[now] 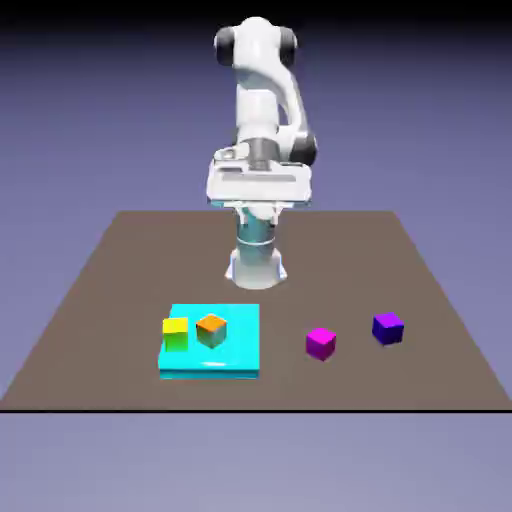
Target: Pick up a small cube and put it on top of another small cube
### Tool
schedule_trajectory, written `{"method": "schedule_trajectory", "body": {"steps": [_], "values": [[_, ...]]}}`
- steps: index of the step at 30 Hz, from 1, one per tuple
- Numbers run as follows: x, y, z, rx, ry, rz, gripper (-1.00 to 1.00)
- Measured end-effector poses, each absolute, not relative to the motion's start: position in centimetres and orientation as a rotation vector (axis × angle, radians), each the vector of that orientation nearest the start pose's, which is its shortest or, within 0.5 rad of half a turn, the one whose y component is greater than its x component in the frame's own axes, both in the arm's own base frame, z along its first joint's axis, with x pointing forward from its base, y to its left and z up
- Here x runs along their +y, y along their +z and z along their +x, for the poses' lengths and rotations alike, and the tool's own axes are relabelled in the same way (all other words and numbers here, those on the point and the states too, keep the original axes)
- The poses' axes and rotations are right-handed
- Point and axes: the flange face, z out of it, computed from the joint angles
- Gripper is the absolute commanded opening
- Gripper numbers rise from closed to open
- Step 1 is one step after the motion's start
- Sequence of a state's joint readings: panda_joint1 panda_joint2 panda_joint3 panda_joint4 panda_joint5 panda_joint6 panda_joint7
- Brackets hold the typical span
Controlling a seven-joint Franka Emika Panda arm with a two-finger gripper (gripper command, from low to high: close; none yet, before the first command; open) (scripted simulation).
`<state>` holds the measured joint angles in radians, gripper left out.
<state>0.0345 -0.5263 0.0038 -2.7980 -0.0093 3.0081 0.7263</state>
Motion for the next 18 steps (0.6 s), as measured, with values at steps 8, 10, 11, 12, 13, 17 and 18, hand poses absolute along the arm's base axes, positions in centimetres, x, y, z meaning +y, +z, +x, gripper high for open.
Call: {"method": "schedule_trajectory", "body": {"steps": [8, 10, 11, 12, 13, 17, 18], "values": [[9.3, 33.4, 41.5, 0.526, -0.487, -2.957, 0.0], [11.1, 30.6, 41.2, 0.414, -0.356, -3.038, 0.0], [12.0, 29.2, 41.0, 0.356, -0.29, -3.075, 0.0], [13.0, 27.8, 40.7, 0.295, -0.222, -3.11, 0.0], [14.3, 26.3, 40.1, 0.215, -0.154, -3.143, 0.0], [17.0, 20.7, 38.2, -0.027, 0.127, -3.245, 0.0], [17.6, 19.4, 37.5, -0.092, 0.199, -3.264, 0.0]]}}
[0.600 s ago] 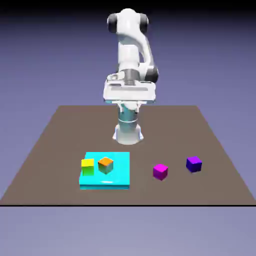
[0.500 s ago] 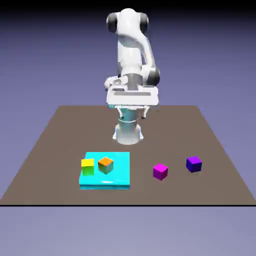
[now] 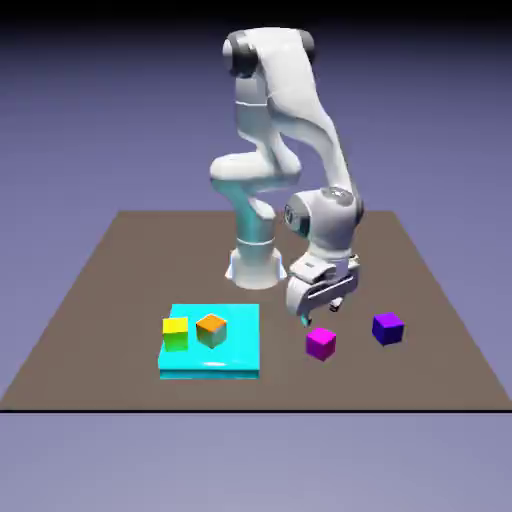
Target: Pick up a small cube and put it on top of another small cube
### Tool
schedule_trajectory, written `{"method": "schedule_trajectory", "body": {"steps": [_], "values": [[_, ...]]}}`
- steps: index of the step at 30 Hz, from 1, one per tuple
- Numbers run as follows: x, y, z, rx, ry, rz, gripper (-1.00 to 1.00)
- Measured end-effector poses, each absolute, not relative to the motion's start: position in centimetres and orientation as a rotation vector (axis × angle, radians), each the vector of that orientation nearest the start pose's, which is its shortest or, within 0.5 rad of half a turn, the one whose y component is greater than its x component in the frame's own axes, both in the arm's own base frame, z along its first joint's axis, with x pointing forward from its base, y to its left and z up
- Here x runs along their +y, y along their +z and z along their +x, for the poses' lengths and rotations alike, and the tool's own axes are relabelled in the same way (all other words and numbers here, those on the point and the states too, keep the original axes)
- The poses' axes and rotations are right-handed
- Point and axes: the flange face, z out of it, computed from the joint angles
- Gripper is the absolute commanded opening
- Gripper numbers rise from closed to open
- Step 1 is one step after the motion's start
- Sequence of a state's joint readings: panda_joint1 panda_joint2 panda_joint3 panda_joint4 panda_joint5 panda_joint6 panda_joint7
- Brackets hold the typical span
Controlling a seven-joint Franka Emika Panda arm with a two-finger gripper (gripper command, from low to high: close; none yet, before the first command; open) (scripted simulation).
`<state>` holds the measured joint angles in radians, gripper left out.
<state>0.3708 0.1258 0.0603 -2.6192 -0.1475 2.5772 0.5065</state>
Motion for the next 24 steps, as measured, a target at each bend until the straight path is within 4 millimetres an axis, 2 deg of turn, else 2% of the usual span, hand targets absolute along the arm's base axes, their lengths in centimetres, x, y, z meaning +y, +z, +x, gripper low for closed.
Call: {"method": "schedule_trajectory", "body": {"steps": [2, 7, 8, 10, 15, 16, 20, 24], "values": [[17.6, 19.3, 37.5, -0.094, 0.201, -3.264, 0.0], [17.1, 13.3, 37.1, -0.093, 0.201, -3.264, 0.0], [17.0, 12.4, 36.9, -0.094, 0.201, -3.264, -1.0], [17.0, 12.4, 36.9, -0.094, 0.202, -3.264, -1.0], [17.6, 18.4, 37.5, -0.093, 0.202, -3.264, -1.0], [17.1, 19.5, 37.9, -0.048, 0.203, -3.265, -1.0], [7.1, 22.3, 42.8, 0.617, 0.224, -3.192, -1.0], [-3.5, 25.3, 44.7, 1.221, 0.247, -2.981, -1.0]]}}
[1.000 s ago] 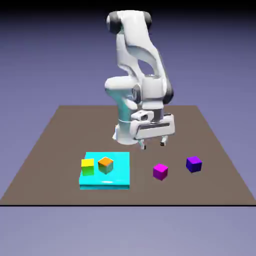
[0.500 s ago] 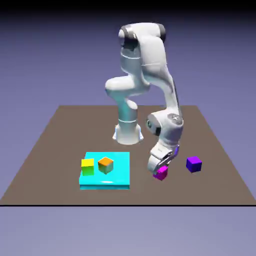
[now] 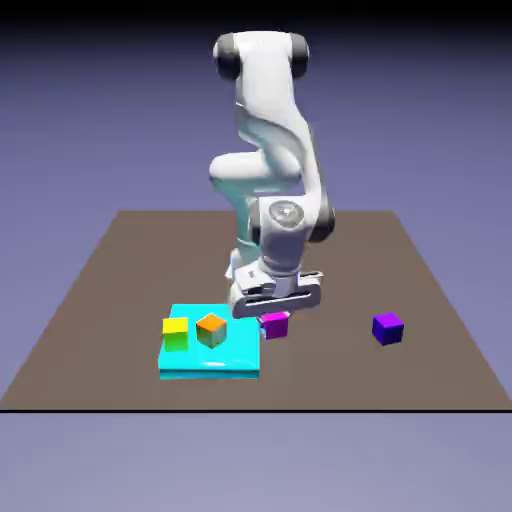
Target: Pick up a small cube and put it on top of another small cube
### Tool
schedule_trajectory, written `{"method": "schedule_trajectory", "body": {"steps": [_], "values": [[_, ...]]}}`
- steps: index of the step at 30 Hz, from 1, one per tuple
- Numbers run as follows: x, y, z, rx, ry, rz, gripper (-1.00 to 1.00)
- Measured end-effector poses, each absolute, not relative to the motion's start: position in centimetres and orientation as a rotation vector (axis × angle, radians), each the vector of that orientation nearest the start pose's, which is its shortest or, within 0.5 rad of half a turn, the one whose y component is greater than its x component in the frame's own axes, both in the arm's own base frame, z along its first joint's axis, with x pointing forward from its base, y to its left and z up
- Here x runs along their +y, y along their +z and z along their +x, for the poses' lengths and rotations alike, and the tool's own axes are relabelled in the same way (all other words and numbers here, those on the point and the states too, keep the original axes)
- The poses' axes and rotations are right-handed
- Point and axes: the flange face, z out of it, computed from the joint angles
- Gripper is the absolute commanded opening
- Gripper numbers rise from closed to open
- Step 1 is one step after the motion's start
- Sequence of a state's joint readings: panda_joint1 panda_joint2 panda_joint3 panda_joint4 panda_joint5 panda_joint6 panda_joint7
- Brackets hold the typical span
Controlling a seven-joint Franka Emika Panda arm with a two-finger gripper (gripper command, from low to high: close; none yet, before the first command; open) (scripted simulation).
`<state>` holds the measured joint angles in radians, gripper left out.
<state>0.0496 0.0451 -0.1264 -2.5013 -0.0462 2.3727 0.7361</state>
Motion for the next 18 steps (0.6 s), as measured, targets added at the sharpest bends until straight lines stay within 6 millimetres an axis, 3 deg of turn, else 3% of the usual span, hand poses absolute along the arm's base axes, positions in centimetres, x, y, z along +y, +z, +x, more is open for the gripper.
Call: {"method": "schedule_trajectory", "body": {"steps": [3, 7, 8, 9, 11, 12, 14, 15, 16, 18], "values": [[-11.5, 27.7, 44.3, 1.62, 0.264, -2.747, -1.0], [-21.3, 30.5, 41.5, 2.04, 0.282, -2.388, -1.0], [-22.2, 30.5, 41.1, 2.063, 0.282, -2.365, -1.0], [-21.4, 30.5, 41.5, 2.041, 0.282, -2.386, -1.0], [-17.9, 30.5, 43.1, 1.946, 0.282, -2.474, -1.0], [-17.1, 28.9, 43.3, 1.925, 0.282, -2.491, -1.0], [-19.6, 25.7, 41.8, 2.002, 0.282, -2.422, -1.0], [-19.1, 24.1, 41.7, 1.992, 0.282, -2.433, -1.0], [-19.1, 23.6, 41.6, 1.992, 0.282, -2.433, 1.0], [-19.1, 23.6, 41.6, 1.994, 0.281, -2.434, 1.0]]}}
